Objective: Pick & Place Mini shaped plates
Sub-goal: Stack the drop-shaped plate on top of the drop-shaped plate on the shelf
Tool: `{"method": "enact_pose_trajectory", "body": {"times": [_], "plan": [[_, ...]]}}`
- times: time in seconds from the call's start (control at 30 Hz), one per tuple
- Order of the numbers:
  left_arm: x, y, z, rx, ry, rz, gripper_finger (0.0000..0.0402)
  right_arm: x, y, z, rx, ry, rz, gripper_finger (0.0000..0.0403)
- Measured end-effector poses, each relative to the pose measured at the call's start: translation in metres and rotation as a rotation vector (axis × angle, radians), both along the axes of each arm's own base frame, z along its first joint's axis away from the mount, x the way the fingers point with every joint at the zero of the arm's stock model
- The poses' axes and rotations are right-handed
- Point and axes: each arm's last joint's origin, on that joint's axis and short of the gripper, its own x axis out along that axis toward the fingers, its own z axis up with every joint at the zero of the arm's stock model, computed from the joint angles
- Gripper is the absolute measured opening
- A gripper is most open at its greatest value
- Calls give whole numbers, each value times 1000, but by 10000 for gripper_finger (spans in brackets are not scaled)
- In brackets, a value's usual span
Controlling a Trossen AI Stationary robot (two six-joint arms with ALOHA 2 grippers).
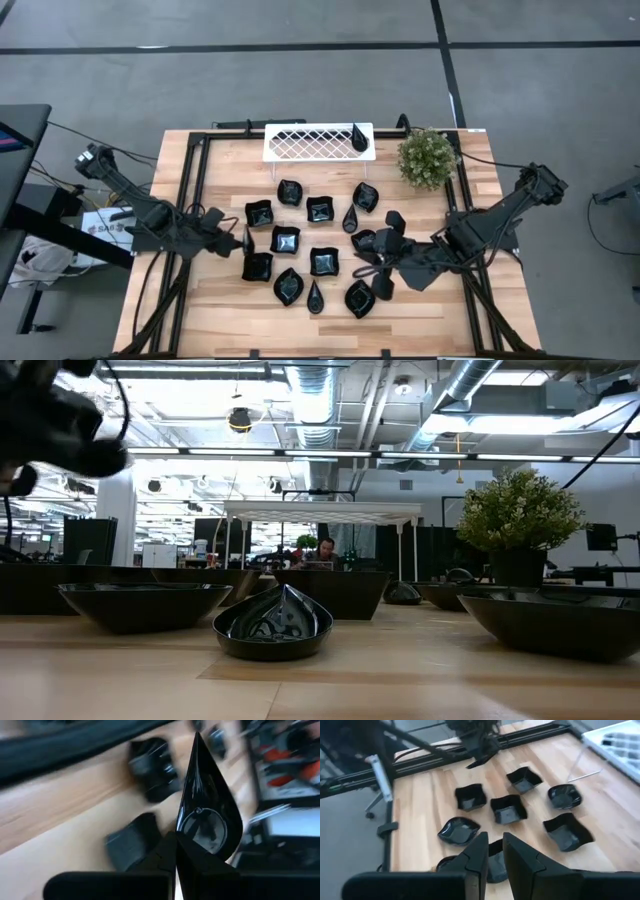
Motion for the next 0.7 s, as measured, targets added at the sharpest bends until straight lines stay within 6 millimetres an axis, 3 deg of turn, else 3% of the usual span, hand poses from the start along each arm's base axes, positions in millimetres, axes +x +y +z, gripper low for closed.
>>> {"method": "enact_pose_trajectory", "body": {"times": [0.27, 0.53, 0.7], "plan": [[39, -10, 10, 78, -135, -7, 3, 25, -10, -5, -23, -73, -142, 54], [97, -31, 31, 262, -134, -12, 3, 62, 3, -37, -44, -58, -173, 54], [125, -39, 35, 339, -99, -59, 3, 74, 12, -50, -99, -100, -258, 54]]}}
